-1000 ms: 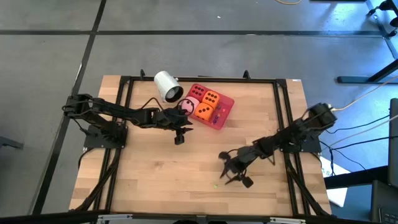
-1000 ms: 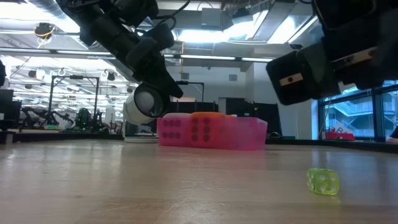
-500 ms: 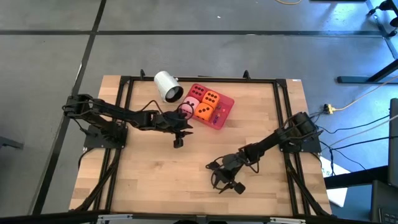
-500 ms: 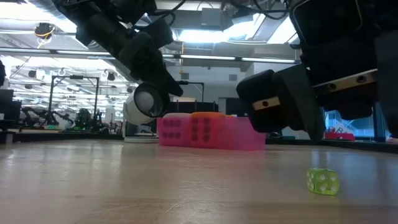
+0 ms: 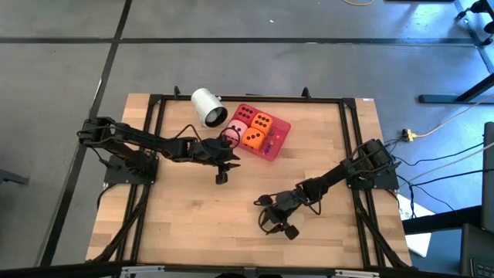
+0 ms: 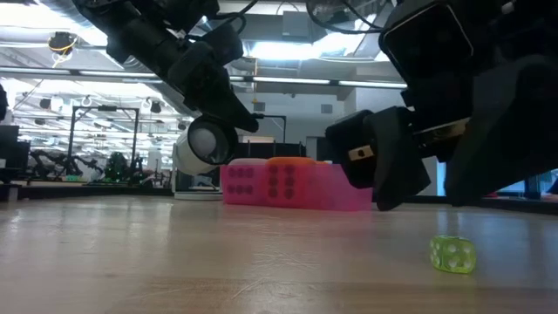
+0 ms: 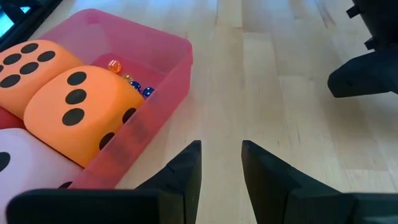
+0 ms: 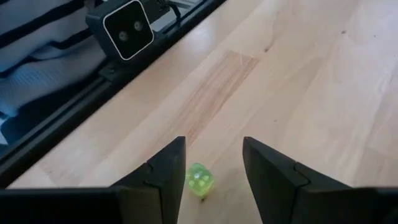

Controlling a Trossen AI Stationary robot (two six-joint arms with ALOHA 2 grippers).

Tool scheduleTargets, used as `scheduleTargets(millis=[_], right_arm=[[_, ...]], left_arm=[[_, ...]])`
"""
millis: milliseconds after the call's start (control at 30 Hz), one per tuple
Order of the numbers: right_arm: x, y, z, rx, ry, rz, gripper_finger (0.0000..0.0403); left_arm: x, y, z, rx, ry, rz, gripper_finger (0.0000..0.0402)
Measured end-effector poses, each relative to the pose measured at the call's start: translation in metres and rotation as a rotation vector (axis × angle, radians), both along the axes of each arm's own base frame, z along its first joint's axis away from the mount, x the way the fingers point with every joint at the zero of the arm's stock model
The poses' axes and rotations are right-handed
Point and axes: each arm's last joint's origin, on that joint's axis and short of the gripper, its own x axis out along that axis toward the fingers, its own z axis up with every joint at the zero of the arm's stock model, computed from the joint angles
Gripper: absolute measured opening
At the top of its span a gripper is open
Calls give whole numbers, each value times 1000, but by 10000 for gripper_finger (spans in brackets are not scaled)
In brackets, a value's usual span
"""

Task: Pick & Place Dice
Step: Put the small light green die into the red bin

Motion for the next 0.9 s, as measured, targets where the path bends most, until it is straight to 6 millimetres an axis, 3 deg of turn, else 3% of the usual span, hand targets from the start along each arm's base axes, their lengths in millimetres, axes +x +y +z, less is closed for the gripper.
scheduleTargets(millis=[433,900], right_arm=[[-1,0,-2,15,34,-9,160],[3,3,-30,49,13,56,160]], left_arm=[[0,0,0,3,0,-2,112],[0,0,0,-2,0,1,108]])
